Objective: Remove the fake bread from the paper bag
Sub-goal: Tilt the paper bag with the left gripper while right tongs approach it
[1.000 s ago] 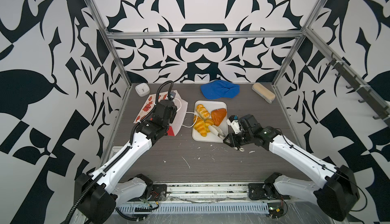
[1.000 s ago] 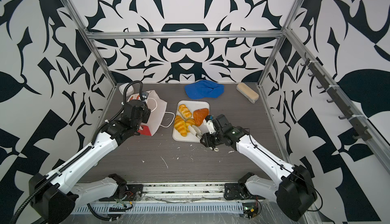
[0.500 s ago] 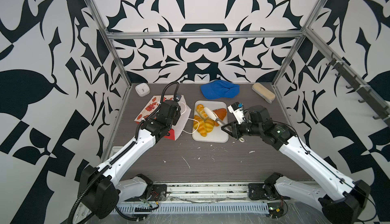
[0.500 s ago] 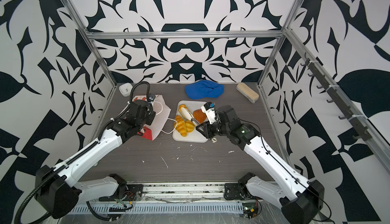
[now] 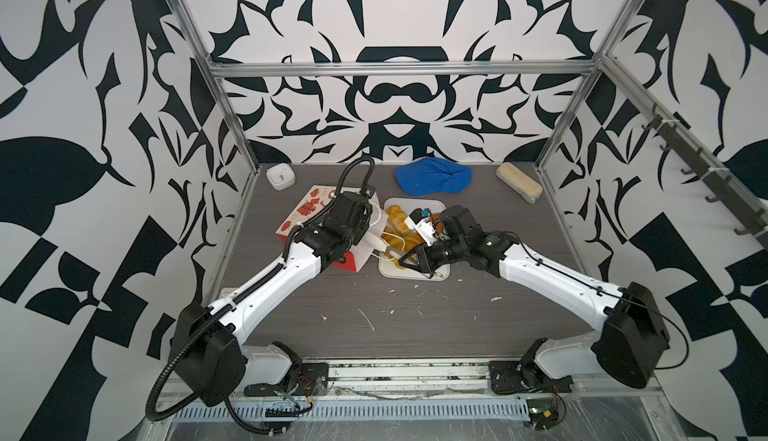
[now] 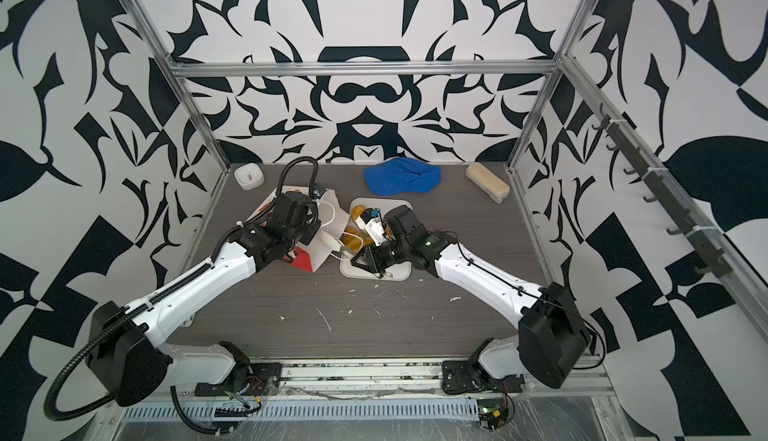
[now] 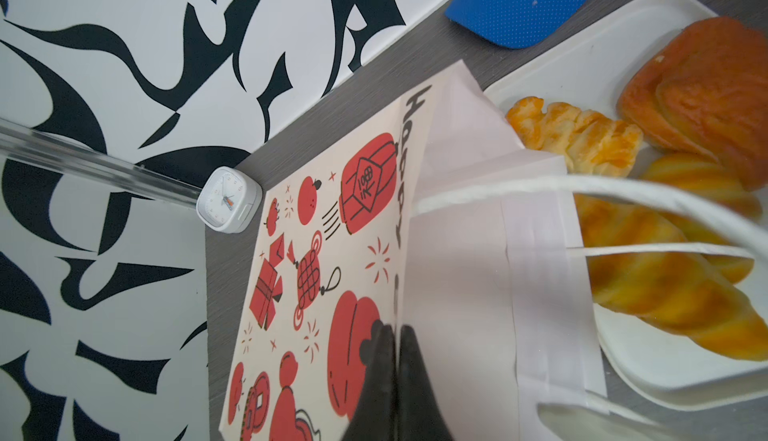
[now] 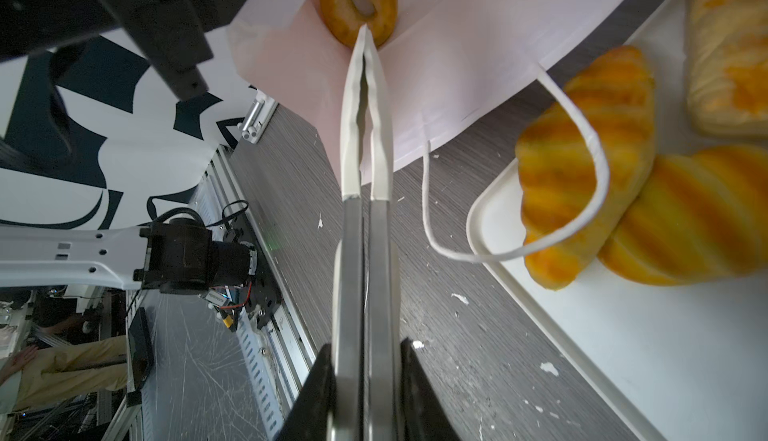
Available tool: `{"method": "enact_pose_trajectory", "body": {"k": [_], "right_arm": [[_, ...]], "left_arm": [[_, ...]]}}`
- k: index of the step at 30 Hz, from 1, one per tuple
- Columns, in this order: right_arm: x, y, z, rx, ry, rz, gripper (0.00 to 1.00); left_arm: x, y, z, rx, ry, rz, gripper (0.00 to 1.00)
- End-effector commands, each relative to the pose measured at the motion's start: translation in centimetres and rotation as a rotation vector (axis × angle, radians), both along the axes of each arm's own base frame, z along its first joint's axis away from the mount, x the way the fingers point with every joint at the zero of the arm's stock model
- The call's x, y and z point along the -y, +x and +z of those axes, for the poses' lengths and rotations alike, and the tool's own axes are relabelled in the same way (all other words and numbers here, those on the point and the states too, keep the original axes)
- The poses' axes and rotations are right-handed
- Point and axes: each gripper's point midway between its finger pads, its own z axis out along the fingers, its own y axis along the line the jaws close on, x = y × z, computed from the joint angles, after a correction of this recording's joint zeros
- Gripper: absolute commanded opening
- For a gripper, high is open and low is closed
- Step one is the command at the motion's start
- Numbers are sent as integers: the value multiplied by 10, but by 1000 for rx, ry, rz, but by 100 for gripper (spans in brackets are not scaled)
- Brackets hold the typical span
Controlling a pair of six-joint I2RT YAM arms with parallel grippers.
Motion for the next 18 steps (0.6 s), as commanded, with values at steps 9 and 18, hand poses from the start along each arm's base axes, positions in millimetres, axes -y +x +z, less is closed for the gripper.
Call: {"method": "enact_pose_trajectory", "body": {"k": [9,18], "right_arm": [[-55,10,-1,-75,120,90,25],[-85,4,2,-196,243,162,25]], "left_arm": [[16,15,10,-24,175,0,0],[37,37,21,-3,417,-17,0]]}}
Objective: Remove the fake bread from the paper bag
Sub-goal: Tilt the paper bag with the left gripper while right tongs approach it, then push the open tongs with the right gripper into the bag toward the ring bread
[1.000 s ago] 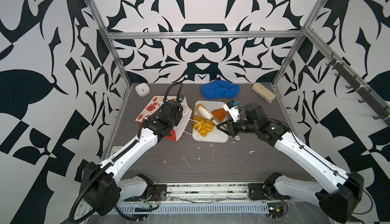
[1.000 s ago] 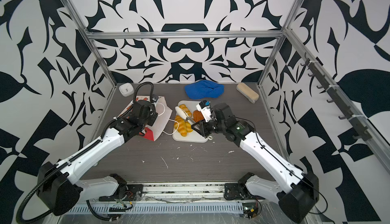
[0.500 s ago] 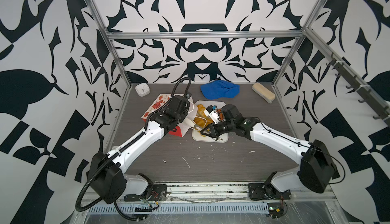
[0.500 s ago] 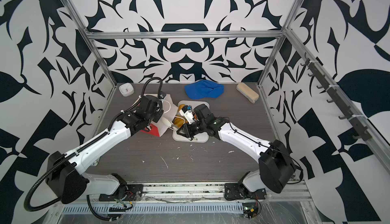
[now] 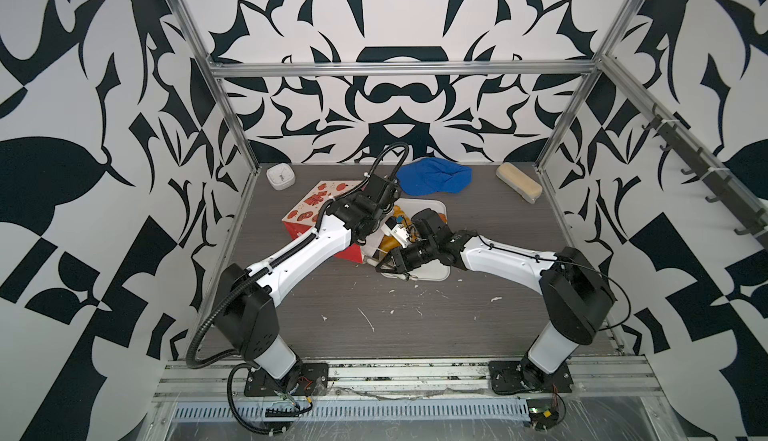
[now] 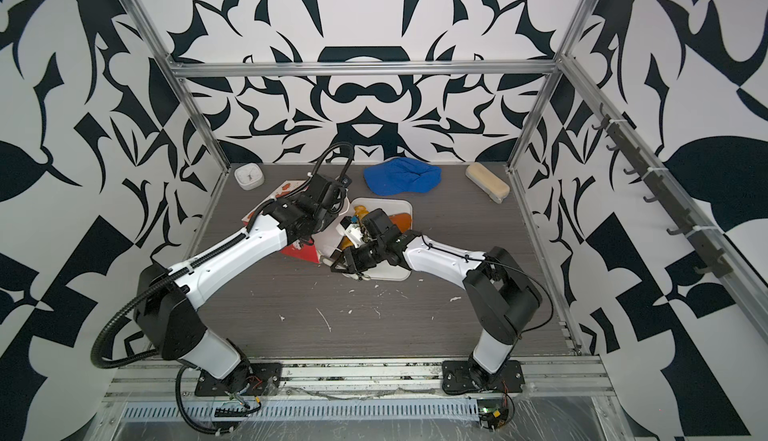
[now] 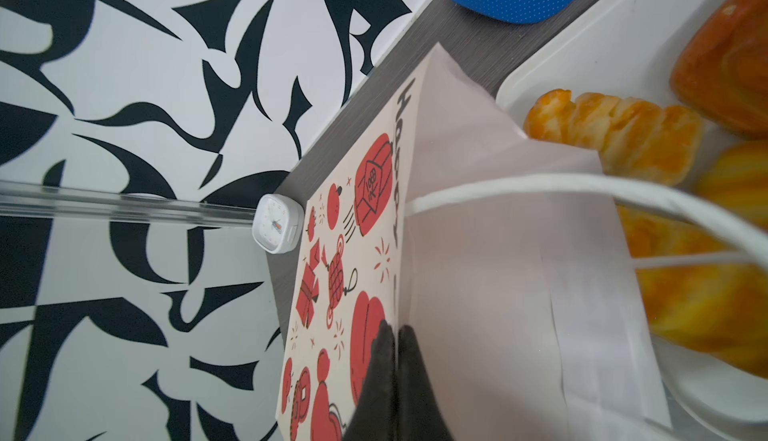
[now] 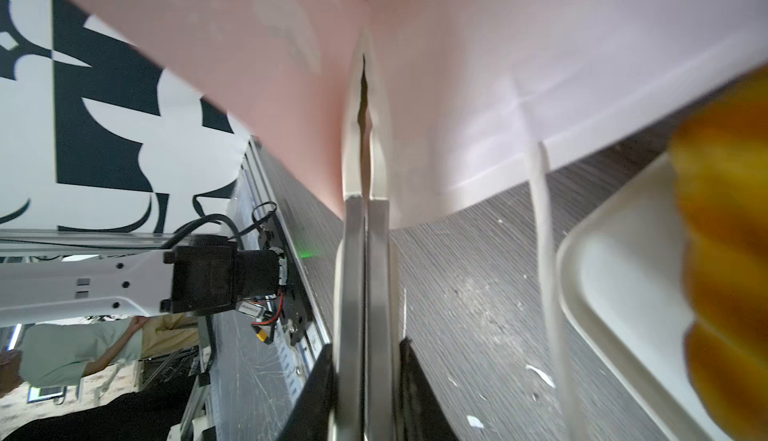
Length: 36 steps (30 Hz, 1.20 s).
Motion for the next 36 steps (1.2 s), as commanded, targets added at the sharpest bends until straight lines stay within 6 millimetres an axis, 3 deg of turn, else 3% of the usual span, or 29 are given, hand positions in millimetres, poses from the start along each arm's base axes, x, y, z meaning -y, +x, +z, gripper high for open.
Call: {"method": "enact_pose_trajectory", "body": {"k": [1,5,11,15,22,36], "right_arm": [[-26,2,46,8,184,54,25],[-35,4,51,-23,237,66,25],[-41,7,53,-42,263,69,25],[-41,9,48,-41,248,58,25],[-39,14,33,-28,187,34,24],[2,28,-16,116,-165,-64,24]], "left_arm": [[3,5,13,23,140,-6,0],[20,14,20,46,205,-42,0],[30,28,27,76,349,-55,0],[35,29,31,85,314,-67,0],[40,15,33,100,161,-112,0],[6,-36,20,201,-60,-158,0]]}}
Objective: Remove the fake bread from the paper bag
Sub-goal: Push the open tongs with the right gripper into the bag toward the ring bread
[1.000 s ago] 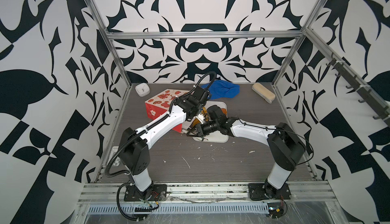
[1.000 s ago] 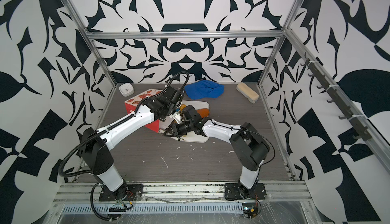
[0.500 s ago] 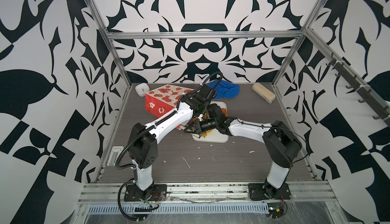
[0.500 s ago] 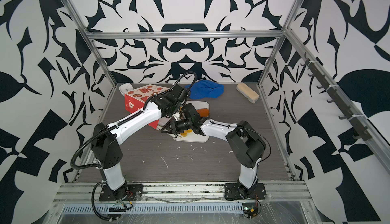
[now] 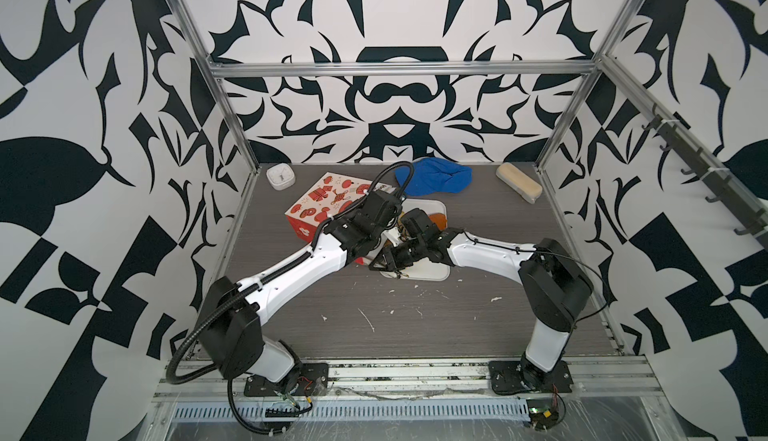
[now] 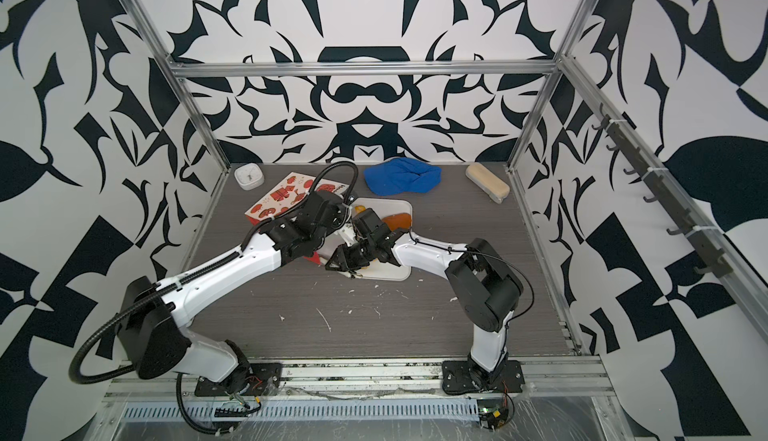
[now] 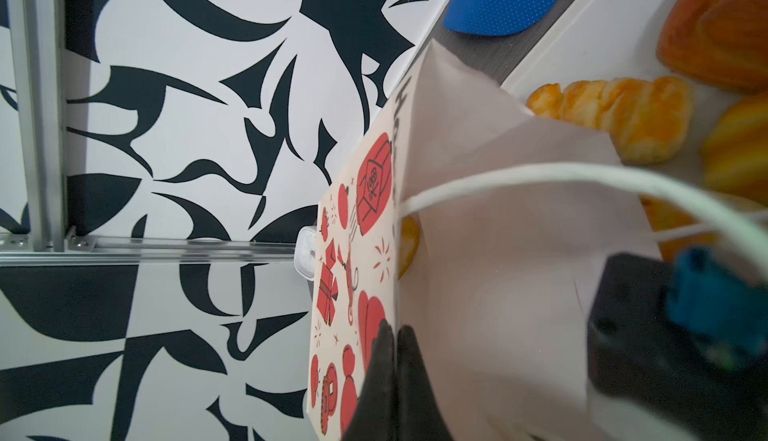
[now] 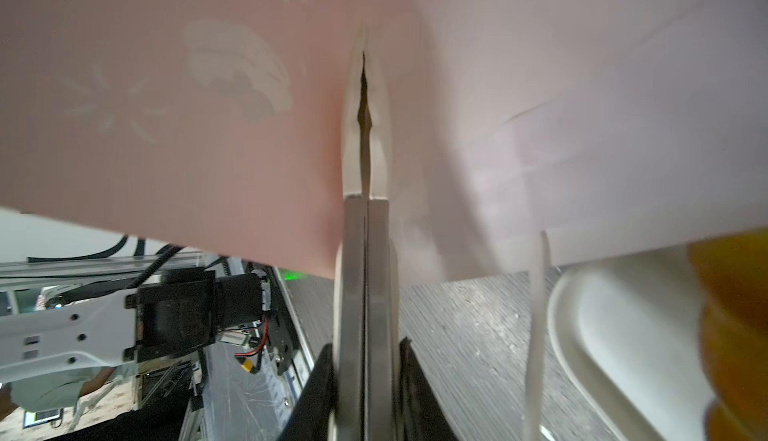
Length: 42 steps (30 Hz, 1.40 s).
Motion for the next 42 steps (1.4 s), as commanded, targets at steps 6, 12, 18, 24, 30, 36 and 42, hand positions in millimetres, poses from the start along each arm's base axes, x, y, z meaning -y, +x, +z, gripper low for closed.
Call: {"method": "enact_pose_trajectory", "body": {"k": [6,12,18,24,30,36,42], "right_arm": [[15,14,17,156,-107,-19,24],[15,21,35,212,-102,-24,24],[9,27,55,237,-56,-42,24],[11,38,53,243,-61,-119,24],[20,42,52,251,-66,-187,23],[22,43,50,254,-72,-200,25],[10,36,39,197,-36,-150,33]], "left_arm": [[-6,-29,9,36,-191,-53,0],[-12,-45,3,-6,-231,-67,0],[-9,-46,-3,-28,-236,-75,0],[0,-38,-7,-49,-232,-84,0],[3,-38,-14,-79,-236,-93,0],[5,-41,-16,-104,-258,-103,0],[4,-43,-19,-125,-258,-103,0]]}}
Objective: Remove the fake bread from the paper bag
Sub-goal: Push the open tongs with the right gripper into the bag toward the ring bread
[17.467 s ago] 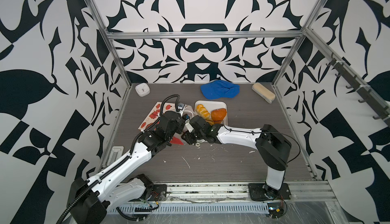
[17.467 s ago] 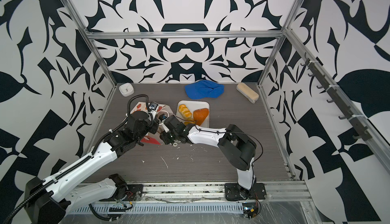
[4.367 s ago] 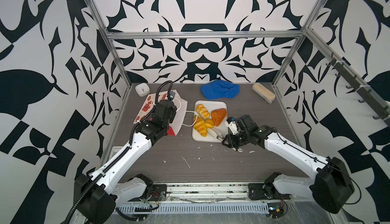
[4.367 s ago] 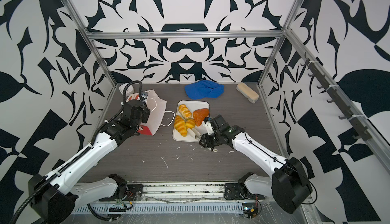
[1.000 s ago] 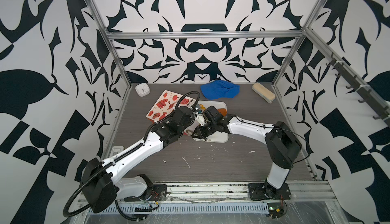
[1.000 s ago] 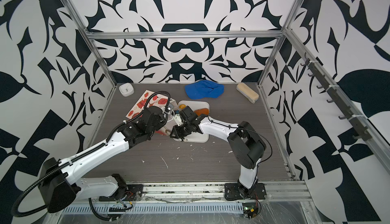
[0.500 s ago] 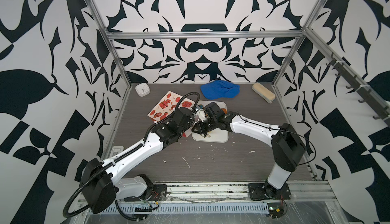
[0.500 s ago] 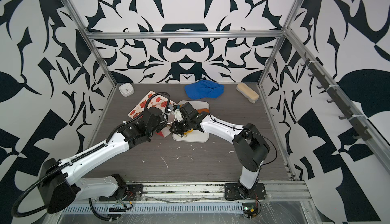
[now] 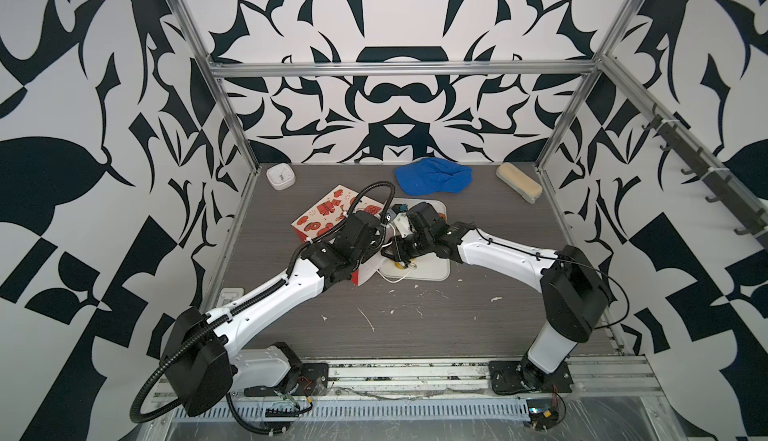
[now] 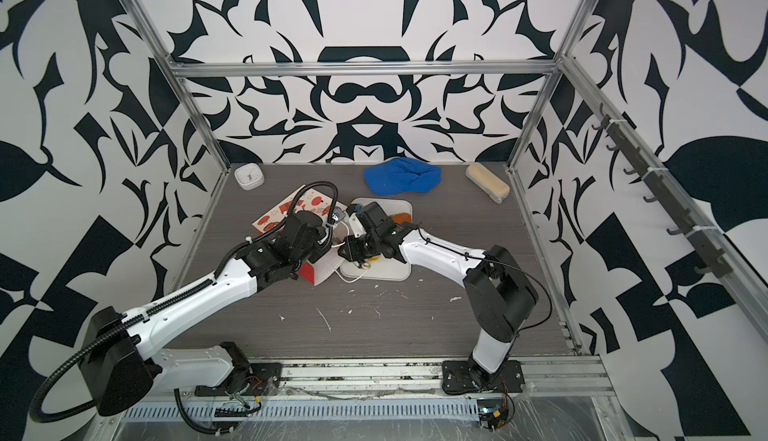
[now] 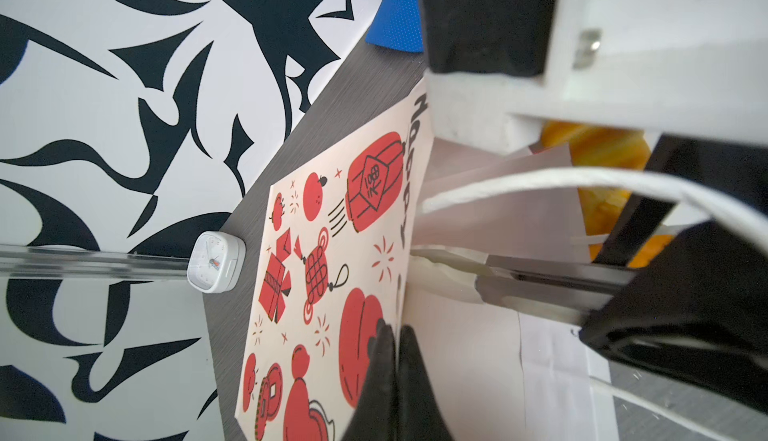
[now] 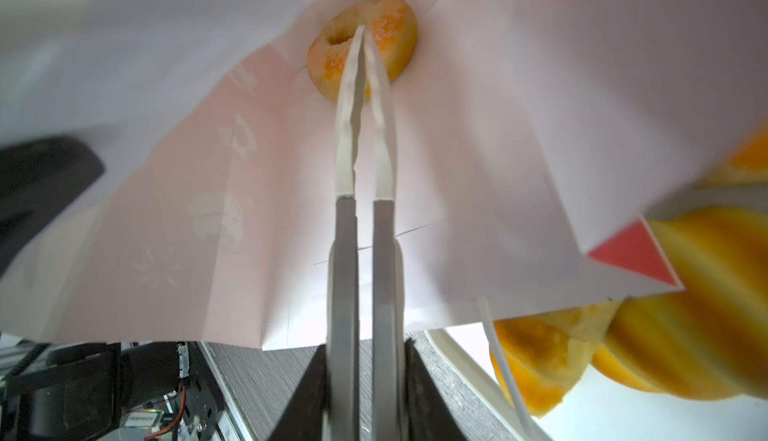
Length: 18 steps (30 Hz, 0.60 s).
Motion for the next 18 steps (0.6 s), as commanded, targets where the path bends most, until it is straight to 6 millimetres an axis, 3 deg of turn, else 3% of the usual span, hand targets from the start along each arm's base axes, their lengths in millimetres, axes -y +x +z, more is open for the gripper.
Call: {"method": "enact_pose_trajectory", "body": {"k": [1,18], "right_arm": [[-16,2,17,19,92,31,34],[-40,13,1,-116,175,11,40]], "left_arm": [[3,0,13,-3,-39,-1,0],[7,-4,5,-27,-69,-19,0]]}}
